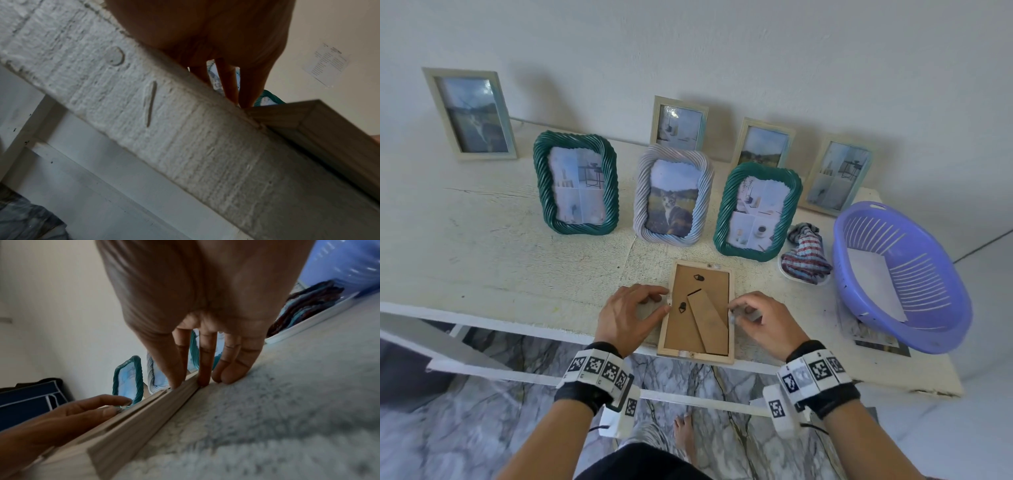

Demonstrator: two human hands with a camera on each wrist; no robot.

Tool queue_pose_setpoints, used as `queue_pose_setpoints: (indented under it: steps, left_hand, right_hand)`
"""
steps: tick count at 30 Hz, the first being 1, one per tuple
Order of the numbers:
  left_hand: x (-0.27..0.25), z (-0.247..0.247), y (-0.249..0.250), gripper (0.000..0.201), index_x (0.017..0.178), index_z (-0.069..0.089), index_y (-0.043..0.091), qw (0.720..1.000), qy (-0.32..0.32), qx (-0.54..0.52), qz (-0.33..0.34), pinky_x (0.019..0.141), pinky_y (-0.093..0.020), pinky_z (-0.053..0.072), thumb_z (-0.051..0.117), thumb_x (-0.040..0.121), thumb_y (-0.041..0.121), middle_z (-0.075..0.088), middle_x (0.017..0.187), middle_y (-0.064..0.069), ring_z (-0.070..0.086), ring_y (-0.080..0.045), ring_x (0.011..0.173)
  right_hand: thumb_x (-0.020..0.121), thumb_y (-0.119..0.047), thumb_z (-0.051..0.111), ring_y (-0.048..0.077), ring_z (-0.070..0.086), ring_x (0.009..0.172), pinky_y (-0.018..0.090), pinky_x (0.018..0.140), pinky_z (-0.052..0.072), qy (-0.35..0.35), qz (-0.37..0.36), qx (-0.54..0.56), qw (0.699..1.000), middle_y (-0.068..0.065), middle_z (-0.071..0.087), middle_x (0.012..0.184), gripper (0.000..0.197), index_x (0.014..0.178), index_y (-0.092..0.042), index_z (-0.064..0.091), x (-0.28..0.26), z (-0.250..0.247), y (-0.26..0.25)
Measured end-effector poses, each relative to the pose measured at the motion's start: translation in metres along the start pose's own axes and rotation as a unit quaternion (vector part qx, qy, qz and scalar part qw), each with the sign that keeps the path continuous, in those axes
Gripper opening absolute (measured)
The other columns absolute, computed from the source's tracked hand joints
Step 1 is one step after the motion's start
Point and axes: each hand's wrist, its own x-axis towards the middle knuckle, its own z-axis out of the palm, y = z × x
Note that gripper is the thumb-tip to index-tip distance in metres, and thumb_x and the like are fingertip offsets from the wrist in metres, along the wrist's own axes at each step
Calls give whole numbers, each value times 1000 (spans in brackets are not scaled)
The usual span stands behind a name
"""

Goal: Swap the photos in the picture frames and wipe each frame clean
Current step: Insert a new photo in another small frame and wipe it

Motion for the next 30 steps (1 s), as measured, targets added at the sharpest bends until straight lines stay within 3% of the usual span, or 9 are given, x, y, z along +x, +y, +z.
queue_pose_setpoints:
  steps: [2, 4, 10, 14, 22, 24, 26, 30]
  left_hand:
    - [0, 0, 0, 32, 102, 66, 41, 1000, 0, -1, -1, 70, -16, 41, 54, 80, 61, 62, 85, 24, 52, 3, 84]
    - [0, 1, 0, 32, 103, 66, 42, 1000, 0, 1, -1, 70, -19, 43, 54, 81, 60, 62, 85, 24, 52, 2, 84]
    - [0, 4, 0, 37, 108, 70, 41, 998, -21, 59, 24, 73, -30, 42, 43, 89, 58, 59, 92, 19, 51, -8, 83]
    - [-1, 5, -1, 35, 107, 69, 44, 994, -43, 91, 34, 72, -30, 33, 39, 90, 52, 56, 98, 18, 49, -8, 86]
    - [0, 6, -2, 33, 104, 68, 46, 995, -49, 87, 29, 73, -30, 32, 39, 90, 50, 55, 100, 19, 49, -7, 88]
    - [0, 6, -2, 32, 105, 67, 47, 995, -49, 86, 31, 72, -31, 34, 39, 90, 50, 55, 99, 20, 49, -7, 87]
    - [0, 5, -2, 30, 109, 64, 47, 995, -49, 83, 25, 73, -30, 35, 39, 91, 50, 55, 100, 20, 50, -6, 89]
    - [0, 6, -3, 27, 110, 59, 44, 996, -48, 73, 10, 77, -31, 39, 40, 91, 51, 57, 104, 22, 53, -7, 92]
  right_hand:
    - [85, -18, 68, 2, 54, 86, 9, 72, 38, -22, -2, -15, 1000, -5, 61, 98, 12, 96, -23, 67, 6, -3, 1]
    - [83, -22, 71, 5, 54, 84, 16, 71, 40, -39, -5, -15, 999, -5, 60, 95, 11, 91, -26, 64, 12, -6, 4]
    - [80, -26, 74, 9, 52, 73, 18, 62, 39, -38, -8, -35, 999, -3, 56, 84, 23, 75, -22, 52, 24, -4, 0]
    - [83, -24, 71, 7, 47, 69, 18, 60, 35, -23, -11, -51, 998, -4, 50, 80, 26, 74, -19, 48, 25, 1, 0]
    - [83, -26, 70, 12, 45, 70, 26, 64, 32, -11, -2, -65, 998, -3, 49, 79, 28, 72, -22, 44, 25, 4, 0]
    - [84, -32, 67, 14, 49, 75, 28, 67, 37, -22, 2, -90, 996, -3, 51, 84, 24, 77, -22, 46, 27, 2, -2]
    - [86, -37, 61, 17, 52, 85, 33, 73, 44, 2, 3, -123, 992, -2, 52, 94, 17, 92, -24, 51, 31, 0, -5]
    - [93, -25, 51, 25, 48, 108, 37, 90, 45, 13, 7, -168, 986, 6, 50, 118, 44, 136, -19, 45, 47, -2, -18]
